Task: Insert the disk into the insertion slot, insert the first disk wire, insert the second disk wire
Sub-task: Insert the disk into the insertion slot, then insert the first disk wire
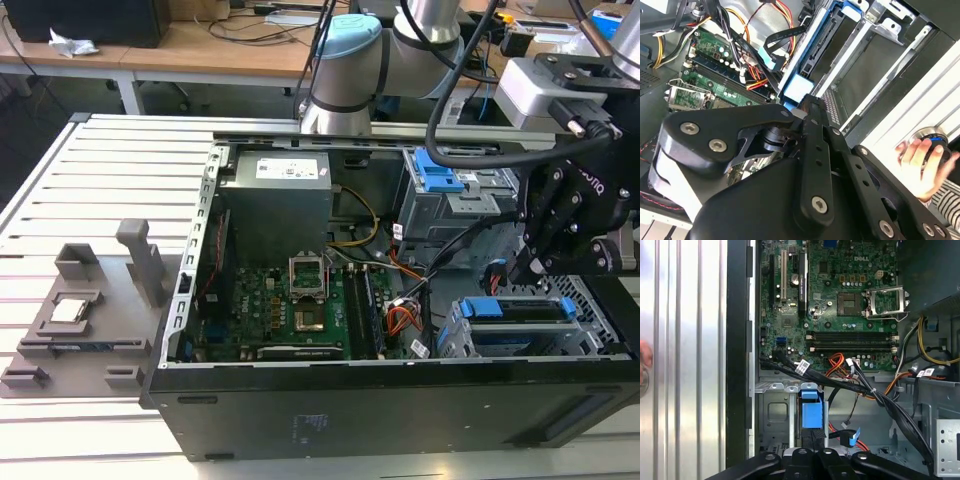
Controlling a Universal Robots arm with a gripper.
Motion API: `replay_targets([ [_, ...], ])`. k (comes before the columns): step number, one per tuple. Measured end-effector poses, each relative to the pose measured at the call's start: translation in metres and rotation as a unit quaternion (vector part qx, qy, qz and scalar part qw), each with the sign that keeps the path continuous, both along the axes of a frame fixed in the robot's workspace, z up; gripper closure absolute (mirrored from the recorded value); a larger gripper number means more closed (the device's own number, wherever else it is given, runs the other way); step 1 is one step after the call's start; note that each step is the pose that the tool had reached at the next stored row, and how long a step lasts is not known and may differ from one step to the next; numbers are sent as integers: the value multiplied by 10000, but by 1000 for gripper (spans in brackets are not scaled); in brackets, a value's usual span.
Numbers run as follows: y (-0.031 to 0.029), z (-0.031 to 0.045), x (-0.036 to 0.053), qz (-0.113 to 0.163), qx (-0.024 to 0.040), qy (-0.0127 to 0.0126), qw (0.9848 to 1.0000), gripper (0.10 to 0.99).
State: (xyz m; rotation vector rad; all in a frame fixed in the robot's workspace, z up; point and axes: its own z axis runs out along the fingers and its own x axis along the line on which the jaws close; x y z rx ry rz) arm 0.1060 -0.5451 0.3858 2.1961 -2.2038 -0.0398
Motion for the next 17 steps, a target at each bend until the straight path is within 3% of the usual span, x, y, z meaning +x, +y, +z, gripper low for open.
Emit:
replay_targets([
  [11, -4, -12, 24, 0, -6, 0, 10000, 980],
  [15, 0, -14, 230, 1, -8, 11, 10000, 980],
  [17, 24, -16, 395, 8, -8, 18, 10000, 980],
])
